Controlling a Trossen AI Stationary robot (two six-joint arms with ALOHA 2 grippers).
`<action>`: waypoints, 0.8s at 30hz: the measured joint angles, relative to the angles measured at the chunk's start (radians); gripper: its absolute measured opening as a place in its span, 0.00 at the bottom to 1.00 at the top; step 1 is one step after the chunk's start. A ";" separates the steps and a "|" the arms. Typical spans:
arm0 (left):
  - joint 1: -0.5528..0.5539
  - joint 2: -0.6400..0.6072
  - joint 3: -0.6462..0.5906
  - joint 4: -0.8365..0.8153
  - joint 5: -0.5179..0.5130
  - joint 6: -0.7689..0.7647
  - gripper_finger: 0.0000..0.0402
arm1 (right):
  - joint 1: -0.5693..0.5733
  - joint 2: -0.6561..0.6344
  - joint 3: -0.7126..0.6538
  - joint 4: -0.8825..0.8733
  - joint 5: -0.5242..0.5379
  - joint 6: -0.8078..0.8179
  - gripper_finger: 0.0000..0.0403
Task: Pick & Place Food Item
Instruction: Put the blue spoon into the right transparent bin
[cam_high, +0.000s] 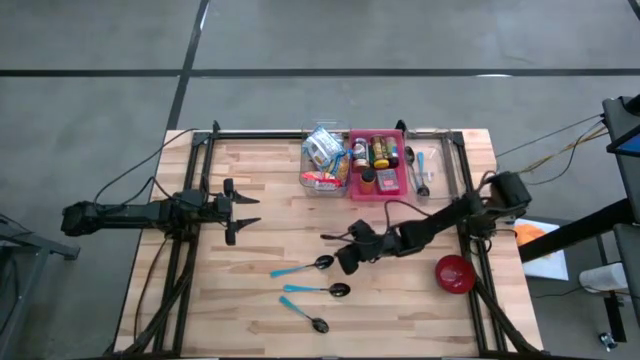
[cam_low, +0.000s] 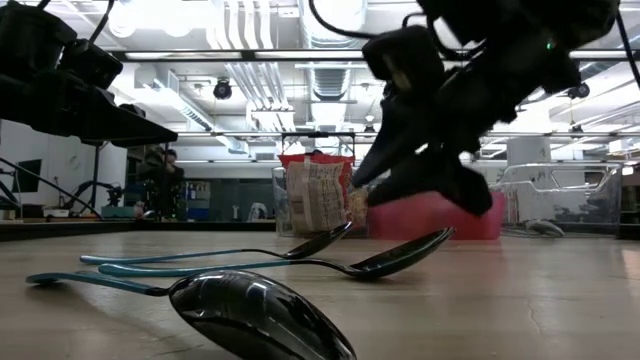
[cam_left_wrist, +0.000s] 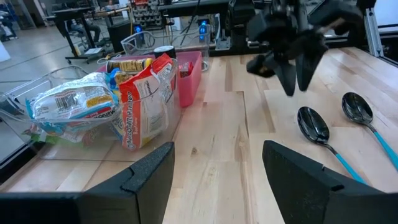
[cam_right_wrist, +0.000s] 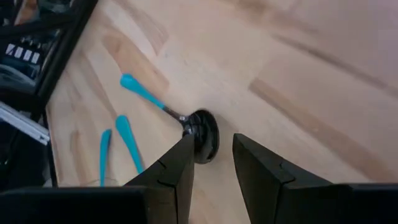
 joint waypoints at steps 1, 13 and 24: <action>0.000 0.000 0.000 0.000 0.000 0.000 0.61 | 0.000 0.019 0.000 0.017 -0.008 0.008 0.27; 0.000 0.000 0.000 0.000 0.000 0.000 0.61 | 0.000 0.078 0.012 0.065 -0.039 0.022 0.27; 0.000 0.002 0.000 0.000 0.000 -0.003 0.61 | 0.000 0.171 0.060 0.075 -0.027 0.023 0.27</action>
